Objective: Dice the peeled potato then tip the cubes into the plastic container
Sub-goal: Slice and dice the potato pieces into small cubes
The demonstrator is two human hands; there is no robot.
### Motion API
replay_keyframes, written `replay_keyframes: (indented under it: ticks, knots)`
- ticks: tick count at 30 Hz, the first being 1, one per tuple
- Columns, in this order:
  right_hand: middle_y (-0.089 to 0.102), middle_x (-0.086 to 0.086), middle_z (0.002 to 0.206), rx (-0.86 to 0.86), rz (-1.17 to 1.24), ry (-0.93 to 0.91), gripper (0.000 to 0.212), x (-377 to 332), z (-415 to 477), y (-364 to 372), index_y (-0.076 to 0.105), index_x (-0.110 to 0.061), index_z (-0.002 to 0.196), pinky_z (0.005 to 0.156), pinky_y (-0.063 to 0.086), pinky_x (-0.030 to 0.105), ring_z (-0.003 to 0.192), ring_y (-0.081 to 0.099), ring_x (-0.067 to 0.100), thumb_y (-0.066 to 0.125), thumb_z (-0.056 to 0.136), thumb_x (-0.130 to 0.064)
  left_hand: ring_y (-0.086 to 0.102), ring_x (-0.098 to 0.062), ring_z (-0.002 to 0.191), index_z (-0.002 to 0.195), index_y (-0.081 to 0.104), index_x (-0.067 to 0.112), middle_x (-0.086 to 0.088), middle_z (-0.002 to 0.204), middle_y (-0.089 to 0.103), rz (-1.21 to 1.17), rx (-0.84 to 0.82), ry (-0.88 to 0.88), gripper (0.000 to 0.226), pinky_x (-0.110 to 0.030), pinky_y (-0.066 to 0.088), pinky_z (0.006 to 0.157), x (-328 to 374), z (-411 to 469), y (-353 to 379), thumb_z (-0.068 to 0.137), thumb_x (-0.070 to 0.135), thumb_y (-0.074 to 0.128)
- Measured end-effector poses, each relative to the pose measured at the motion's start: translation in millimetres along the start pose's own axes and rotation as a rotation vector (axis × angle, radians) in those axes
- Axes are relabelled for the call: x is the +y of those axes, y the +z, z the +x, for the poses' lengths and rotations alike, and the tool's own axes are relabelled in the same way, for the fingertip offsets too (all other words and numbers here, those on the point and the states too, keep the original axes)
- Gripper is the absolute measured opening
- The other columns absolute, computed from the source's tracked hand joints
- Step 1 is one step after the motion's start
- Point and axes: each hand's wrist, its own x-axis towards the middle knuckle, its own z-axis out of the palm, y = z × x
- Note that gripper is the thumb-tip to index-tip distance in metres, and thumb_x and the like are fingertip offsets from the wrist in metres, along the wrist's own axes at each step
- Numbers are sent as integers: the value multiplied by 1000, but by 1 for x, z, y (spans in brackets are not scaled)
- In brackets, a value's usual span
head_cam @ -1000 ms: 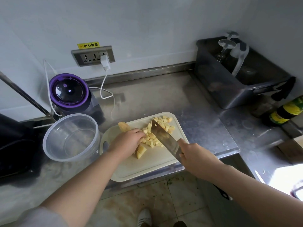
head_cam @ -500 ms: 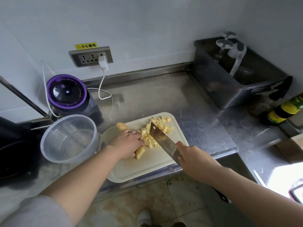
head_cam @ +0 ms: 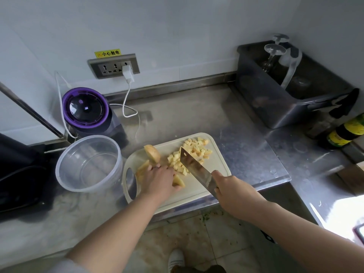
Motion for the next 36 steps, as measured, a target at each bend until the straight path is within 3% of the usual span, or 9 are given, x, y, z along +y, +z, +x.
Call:
replay_keyframes:
  ticks: [3, 9, 13, 17, 22, 25, 32, 36]
  knots:
    - [58, 4, 89, -35, -2, -7, 31, -3, -2, 3, 31, -17, 128, 67, 58, 35, 71, 63, 22, 40, 100, -9, 52, -19, 118, 123, 55, 35, 9, 122, 62, -69, 45, -80, 43, -36, 31, 99, 3, -10, 5, 86, 58, 53]
    - [63, 4, 97, -58, -6, -7, 35, -2, -4, 7, 30, -20, 131, 70, 60, 35, 76, 67, 20, 44, 100, -12, 45, -20, 125, 130, 49, 35, 8, 130, 54, -161, 56, -79, 46, -37, 29, 105, -4, -13, 6, 87, 51, 57]
    - [64, 5, 96, -59, 12, 6, 32, -2, -5, 6, 30, -19, 129, 67, 59, 35, 74, 66, 21, 40, 100, -11, 38, -20, 129, 135, 48, 34, 6, 135, 44, -179, 42, 35, 46, -35, 28, 108, 1, -9, 7, 91, 40, 58]
    - [59, 2, 86, -43, 11, 21, 32, 1, -5, 5, 30, -17, 129, 63, 57, 35, 69, 63, 20, 40, 99, -10, 34, -21, 124, 127, 56, 31, 3, 129, 42, -83, 28, 151, 34, -34, 27, 107, 5, -1, 3, 93, 33, 56]
    - [44, -5, 70, -8, 66, 33, 27, 10, -4, 1, 32, -16, 126, 46, 38, 23, 54, 47, 10, 40, 100, -11, 33, -22, 125, 117, 60, 29, 1, 128, 44, 22, 22, 198, 26, -36, 28, 103, 12, 10, -7, 93, 36, 54]
    - [48, -3, 73, -2, 87, 40, 28, 14, -5, -2, 33, -17, 126, 49, 43, 22, 57, 51, 10, 41, 100, -12, 35, -22, 125, 119, 60, 28, 2, 129, 46, 7, 21, 164, 26, -34, 29, 102, 20, 16, -5, 95, 33, 51]
    - [49, -3, 81, 4, 78, 58, 29, 22, -8, -6, 33, -17, 129, 45, 34, 19, 55, 46, 6, 41, 101, -12, 52, -19, 114, 125, 55, 28, 7, 128, 52, -217, 117, 55, 36, -31, 41, 96, 29, 20, -5, 89, 32, 61]
    - [51, -2, 77, -3, 22, 25, 28, 13, -10, 2, 31, -18, 127, 53, 48, 27, 60, 54, 15, 39, 101, -12, 57, -16, 108, 120, 56, 26, 10, 125, 55, -308, 151, -98, 40, -30, 47, 85, 5, -4, -6, 85, 42, 66]
